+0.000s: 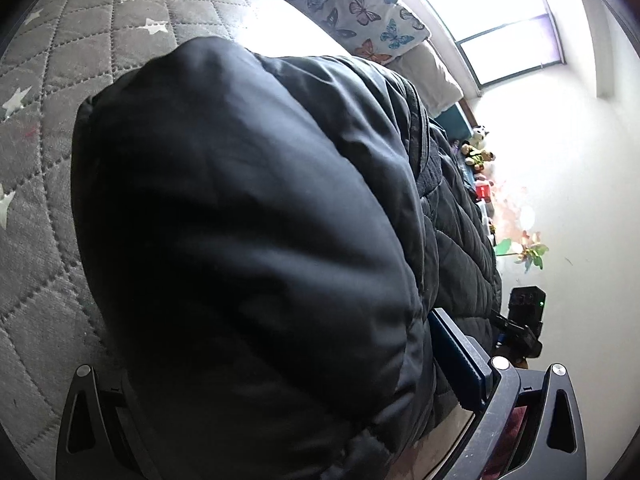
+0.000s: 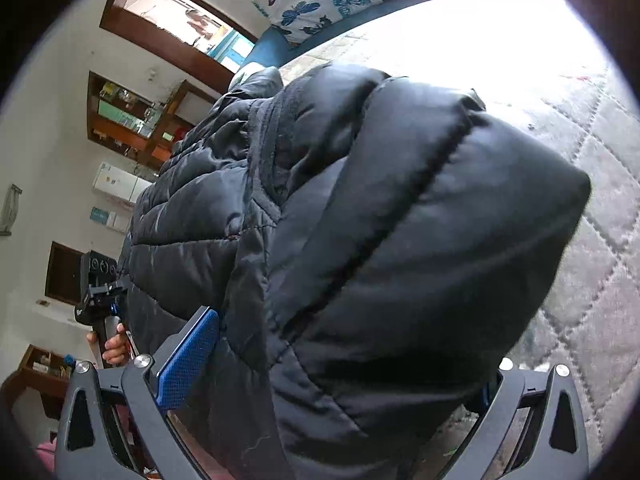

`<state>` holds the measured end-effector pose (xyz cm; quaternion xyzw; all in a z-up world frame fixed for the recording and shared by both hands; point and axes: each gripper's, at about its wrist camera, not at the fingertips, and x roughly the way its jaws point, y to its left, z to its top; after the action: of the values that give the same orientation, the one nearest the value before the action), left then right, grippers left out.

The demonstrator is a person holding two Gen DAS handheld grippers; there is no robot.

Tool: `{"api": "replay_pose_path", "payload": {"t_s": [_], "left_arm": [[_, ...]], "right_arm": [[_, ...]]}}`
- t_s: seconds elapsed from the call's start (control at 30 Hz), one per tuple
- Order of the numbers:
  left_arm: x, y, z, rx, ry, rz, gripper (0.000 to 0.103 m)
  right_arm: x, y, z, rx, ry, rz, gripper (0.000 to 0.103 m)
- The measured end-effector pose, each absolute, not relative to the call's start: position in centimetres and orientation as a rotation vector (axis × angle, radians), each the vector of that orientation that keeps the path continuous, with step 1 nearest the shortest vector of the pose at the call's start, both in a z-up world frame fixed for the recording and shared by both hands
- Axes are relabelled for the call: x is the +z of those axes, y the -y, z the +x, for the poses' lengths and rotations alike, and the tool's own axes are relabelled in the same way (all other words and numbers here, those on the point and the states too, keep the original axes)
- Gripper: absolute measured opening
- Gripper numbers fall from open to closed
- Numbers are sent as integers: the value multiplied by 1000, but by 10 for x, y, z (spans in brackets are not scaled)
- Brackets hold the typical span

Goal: Fold large clothes

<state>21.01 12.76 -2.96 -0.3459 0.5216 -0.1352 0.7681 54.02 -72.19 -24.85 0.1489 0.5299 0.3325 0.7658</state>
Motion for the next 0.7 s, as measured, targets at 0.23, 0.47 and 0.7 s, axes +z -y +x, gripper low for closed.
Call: {"api": "replay_pose_path", "payload": {"t_s": [0.23, 0.47, 0.7], "left_arm": [[20, -94, 202, -226, -1011, -428, 68], [62, -58, 196, -181, -918, -226, 49], [103, 2, 208, -265, -888, -195, 46]], "right_arm": [[-225, 720, 520, 700, -1051, 307, 63], [-191, 713, 487, 652, -933, 231, 45], [-163, 743, 466, 610, -875, 243, 42]]}}
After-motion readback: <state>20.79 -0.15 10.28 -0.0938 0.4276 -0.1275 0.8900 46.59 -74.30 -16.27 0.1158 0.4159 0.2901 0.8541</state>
